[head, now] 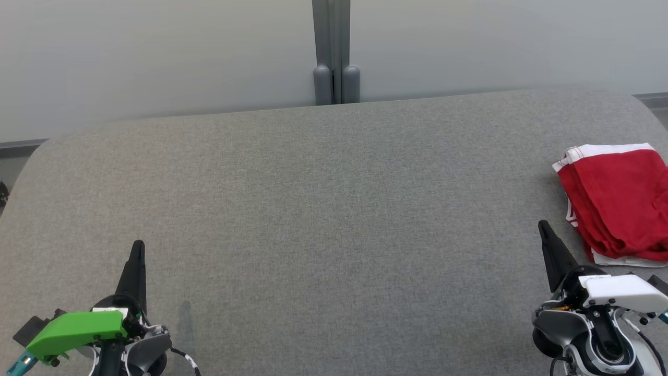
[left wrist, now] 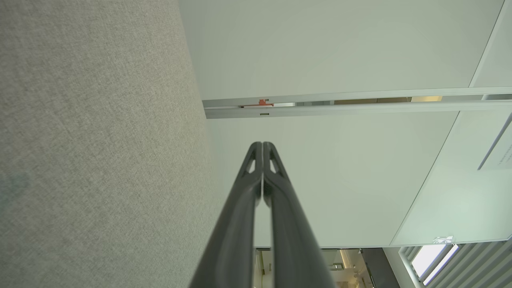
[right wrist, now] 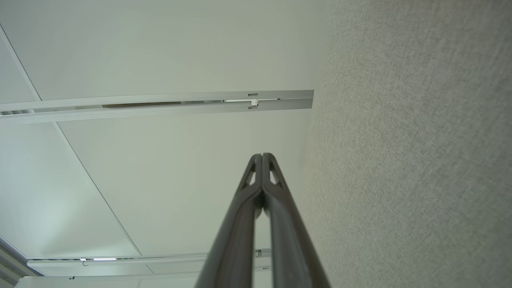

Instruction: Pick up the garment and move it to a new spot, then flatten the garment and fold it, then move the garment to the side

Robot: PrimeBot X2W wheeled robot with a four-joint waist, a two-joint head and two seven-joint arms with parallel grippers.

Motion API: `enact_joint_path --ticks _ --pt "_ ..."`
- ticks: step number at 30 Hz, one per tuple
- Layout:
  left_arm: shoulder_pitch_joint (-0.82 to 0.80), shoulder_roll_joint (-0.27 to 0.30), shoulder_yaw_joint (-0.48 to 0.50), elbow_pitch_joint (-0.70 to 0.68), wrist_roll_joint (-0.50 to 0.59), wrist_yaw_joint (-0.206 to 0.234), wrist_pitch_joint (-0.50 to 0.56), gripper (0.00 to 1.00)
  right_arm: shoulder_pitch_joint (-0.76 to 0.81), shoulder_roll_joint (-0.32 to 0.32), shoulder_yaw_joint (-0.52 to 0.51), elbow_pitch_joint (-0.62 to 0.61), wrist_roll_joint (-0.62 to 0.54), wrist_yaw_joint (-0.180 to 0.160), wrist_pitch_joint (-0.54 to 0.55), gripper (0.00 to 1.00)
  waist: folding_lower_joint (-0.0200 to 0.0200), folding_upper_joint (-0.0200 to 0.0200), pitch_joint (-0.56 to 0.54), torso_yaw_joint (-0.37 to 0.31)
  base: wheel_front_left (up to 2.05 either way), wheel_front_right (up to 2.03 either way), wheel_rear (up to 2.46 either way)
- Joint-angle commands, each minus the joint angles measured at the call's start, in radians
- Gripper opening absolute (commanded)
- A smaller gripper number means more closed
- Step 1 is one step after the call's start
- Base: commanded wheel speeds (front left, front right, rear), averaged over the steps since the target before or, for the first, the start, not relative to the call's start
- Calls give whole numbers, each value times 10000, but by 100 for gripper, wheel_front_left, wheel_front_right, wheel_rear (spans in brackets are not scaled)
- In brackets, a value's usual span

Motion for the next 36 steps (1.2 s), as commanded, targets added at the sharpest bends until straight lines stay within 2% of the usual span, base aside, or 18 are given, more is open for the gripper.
enact_joint_path --ticks 1,36 --pt "-131 -2 44 15 -21 -61 39 0 -59 11 -27 21 21 7 65 0 0 0 0 0 0 0 0" --pt "-145 -93 162 21 112 -61 143 0 -71 94 -142 28 -111 7 155 0 0 0 0 0 0 0 0"
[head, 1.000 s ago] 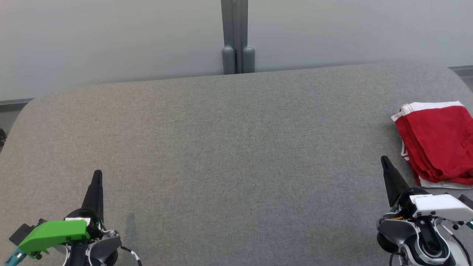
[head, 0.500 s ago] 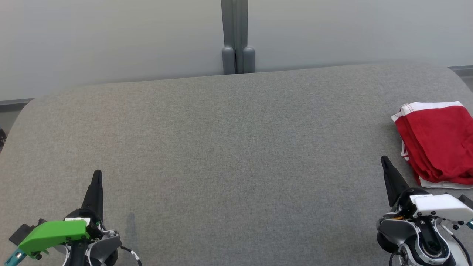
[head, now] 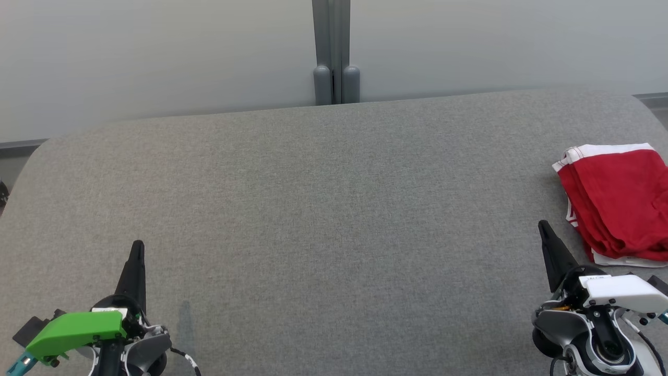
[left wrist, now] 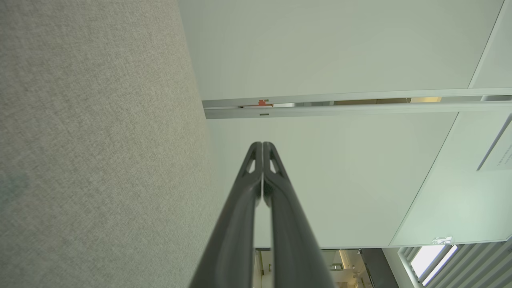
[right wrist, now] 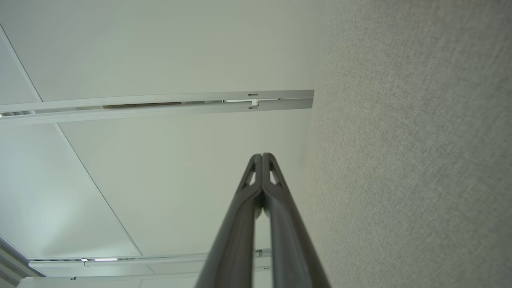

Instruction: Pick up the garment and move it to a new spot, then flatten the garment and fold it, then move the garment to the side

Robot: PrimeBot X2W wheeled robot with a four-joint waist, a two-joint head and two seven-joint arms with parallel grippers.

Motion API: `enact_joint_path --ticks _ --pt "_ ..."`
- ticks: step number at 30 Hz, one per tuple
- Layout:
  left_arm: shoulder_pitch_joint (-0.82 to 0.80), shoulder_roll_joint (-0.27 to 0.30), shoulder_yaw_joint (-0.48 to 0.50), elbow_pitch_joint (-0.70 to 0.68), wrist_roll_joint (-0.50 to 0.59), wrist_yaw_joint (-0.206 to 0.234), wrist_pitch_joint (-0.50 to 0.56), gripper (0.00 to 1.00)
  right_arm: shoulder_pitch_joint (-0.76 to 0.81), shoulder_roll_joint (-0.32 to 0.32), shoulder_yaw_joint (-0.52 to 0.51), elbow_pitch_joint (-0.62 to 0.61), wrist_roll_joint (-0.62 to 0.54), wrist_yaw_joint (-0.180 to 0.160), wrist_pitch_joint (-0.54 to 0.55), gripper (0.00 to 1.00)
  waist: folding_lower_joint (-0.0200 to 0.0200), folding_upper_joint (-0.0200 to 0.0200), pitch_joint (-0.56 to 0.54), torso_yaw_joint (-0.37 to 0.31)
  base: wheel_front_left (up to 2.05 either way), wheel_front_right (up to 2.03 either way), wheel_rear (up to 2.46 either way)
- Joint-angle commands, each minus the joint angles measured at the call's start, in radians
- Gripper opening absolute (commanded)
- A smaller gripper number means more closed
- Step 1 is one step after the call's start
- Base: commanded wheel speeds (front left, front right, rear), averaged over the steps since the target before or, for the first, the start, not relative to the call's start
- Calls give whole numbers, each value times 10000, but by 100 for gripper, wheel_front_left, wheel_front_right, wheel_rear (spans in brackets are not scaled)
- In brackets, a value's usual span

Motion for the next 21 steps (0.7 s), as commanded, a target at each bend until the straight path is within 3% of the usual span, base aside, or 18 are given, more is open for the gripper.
enact_joint_path --ticks 1,21 --pt "-139 -14 41 16 55 -57 54 0 -64 17 -33 21 -64 7 67 0 0 0 0 0 0 0 0" --pt "-143 -41 94 18 93 -58 81 0 -70 42 -76 23 -93 7 75 0 0 0 0 0 0 0 0"
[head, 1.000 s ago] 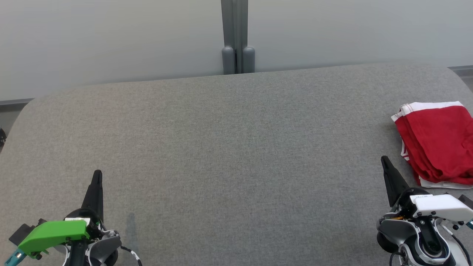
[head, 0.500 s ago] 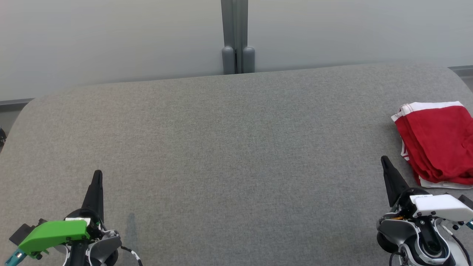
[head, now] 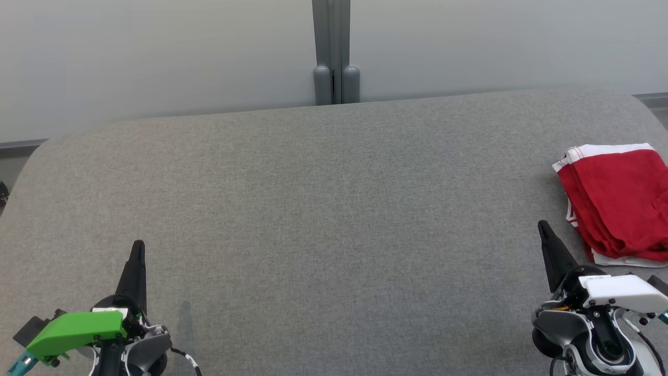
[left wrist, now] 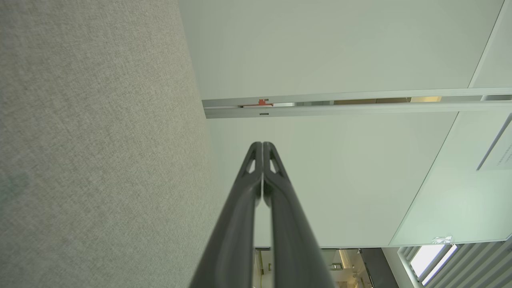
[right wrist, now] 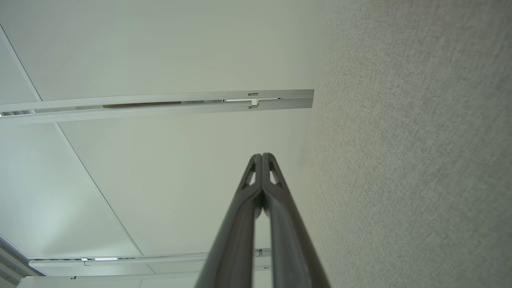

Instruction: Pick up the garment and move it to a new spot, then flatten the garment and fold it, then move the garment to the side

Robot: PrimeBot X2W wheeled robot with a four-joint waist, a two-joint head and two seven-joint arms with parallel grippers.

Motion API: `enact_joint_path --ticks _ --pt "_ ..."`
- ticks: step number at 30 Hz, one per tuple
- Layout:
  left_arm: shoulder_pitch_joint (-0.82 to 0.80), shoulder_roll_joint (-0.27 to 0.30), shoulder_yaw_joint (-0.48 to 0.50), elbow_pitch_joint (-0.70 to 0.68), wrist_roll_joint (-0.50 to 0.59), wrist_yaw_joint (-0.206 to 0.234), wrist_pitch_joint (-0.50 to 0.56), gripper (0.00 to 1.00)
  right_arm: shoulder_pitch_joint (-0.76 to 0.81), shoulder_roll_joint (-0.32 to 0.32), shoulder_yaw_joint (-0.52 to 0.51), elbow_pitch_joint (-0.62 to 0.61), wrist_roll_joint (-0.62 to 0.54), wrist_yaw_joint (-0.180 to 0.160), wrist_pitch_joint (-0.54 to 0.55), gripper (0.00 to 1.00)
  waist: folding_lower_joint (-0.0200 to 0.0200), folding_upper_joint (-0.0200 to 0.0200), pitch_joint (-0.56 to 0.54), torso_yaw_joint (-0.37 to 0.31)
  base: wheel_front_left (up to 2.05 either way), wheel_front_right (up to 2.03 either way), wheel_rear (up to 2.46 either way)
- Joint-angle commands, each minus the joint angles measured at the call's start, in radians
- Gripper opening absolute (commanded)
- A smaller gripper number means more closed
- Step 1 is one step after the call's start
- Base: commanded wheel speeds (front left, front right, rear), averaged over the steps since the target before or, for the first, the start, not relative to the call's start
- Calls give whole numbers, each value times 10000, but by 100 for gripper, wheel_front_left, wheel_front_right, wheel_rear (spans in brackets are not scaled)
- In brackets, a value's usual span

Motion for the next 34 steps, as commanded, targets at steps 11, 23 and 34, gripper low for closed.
enact_joint_path --ticks 11,23,34 --pt "-137 -7 69 16 72 -56 41 0 -69 11 -44 21 -62 7 31 0 0 0 0 0 0 0 0" --pt "-135 -24 90 18 96 -56 67 0 -70 29 -62 22 -83 7 50 0 0 0 0 0 0 0 0" --pt "-136 -33 107 18 120 -56 88 0 -72 42 -78 22 -104 6 69 0 0 0 0 0 0 0 0"
